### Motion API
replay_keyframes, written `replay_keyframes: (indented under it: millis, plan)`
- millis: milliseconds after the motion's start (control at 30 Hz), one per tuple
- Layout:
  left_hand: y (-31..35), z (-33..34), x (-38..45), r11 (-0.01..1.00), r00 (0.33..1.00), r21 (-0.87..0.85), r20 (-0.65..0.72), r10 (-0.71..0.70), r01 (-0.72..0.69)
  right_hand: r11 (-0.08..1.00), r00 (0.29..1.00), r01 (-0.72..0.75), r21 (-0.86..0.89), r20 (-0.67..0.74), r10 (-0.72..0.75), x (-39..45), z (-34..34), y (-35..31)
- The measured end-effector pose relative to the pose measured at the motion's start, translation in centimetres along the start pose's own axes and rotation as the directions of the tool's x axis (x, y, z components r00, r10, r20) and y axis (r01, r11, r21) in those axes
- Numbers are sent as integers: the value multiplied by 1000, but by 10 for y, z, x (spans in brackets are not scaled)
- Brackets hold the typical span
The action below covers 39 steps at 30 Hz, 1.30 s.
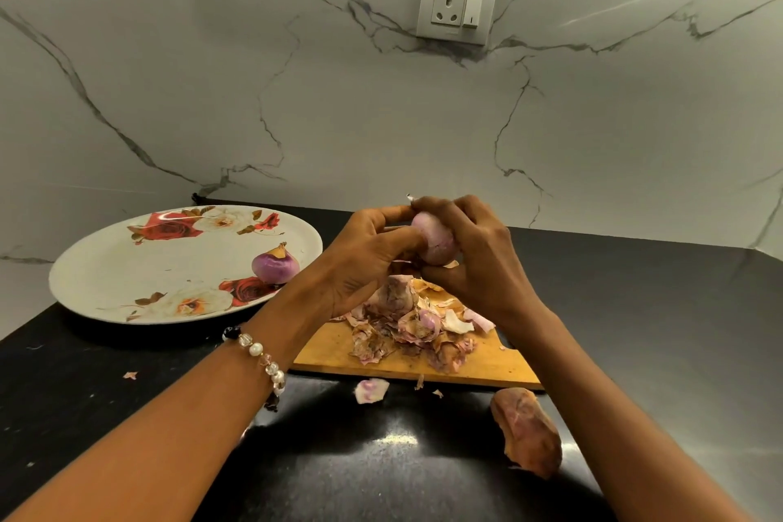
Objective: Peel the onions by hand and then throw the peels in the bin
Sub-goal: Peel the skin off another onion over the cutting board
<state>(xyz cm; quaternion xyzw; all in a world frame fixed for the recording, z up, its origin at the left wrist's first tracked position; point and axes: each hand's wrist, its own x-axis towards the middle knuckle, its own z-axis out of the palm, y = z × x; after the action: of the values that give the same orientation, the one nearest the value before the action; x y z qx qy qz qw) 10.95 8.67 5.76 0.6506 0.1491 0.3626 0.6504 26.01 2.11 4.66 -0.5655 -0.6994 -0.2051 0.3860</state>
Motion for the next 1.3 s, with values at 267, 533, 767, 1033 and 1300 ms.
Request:
replay_keyframes:
  millis: [267,533,767,1033,1300]
  plan:
    - [-3,0,1,1000,999,-14,18,28,-28,999,998,-50,-6,-25,49,0,-1,-3]
    - [-4,1,0,999,999,13,-46,30,-29,995,993,-90,52,-66,94,2,0,-7]
    - [2,3,0,996,1000,-92,2,-11,11,986,984,-165,34,-65,166,2,3,-3]
    - [1,-2,-2,997,1000,-81,-22,4,-6,985,984,-157,73,103,149,2,-2,-5]
    - [-1,-2,-1,1000,997,21,-70,-13,14,984,982,-139,114,141,122,4,-12,-3]
